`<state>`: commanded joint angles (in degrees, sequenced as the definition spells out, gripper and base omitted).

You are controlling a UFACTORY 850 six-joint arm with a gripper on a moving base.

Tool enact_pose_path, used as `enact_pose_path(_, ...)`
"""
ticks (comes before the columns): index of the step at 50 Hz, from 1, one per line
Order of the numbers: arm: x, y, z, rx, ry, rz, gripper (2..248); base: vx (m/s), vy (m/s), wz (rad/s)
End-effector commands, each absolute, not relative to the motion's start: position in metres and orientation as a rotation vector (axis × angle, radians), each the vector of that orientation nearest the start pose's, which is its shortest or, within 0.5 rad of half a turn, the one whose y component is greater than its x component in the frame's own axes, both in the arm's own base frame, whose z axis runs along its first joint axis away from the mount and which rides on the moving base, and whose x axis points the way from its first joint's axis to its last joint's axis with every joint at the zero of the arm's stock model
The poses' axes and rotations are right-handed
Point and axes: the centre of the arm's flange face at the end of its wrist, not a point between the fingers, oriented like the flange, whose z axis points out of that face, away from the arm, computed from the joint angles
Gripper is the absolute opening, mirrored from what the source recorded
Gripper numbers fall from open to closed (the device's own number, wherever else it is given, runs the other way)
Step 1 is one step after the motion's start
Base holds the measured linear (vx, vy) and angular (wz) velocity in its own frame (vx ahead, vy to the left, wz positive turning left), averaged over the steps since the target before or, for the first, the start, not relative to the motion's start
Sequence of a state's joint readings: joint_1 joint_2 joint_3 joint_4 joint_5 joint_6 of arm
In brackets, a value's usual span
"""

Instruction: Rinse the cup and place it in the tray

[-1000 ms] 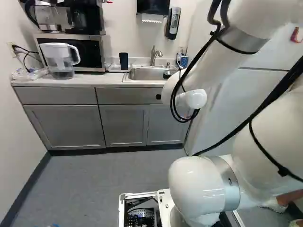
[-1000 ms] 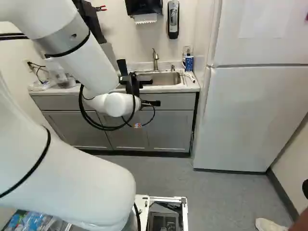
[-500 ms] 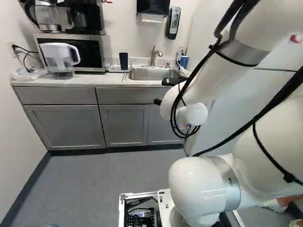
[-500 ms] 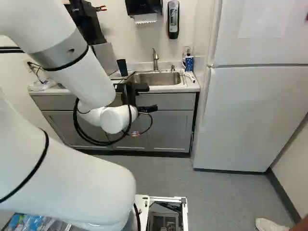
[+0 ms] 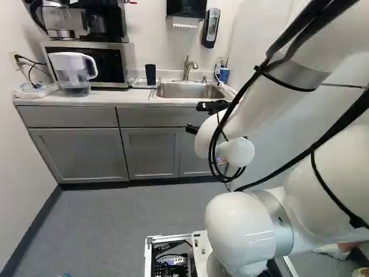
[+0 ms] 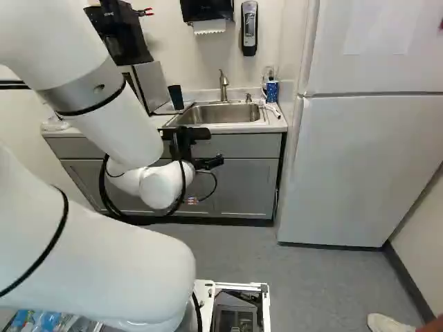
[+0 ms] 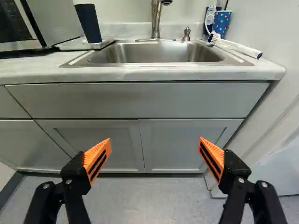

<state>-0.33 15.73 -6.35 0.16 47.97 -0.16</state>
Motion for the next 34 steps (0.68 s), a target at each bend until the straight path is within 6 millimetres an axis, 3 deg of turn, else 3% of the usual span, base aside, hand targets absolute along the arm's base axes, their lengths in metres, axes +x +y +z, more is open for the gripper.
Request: enact_pose_path(34, 0.2703, 0.0000, 0.3656, -2.558, 0.000, -1.824, 247, 0.000, 0.000, 0.000)
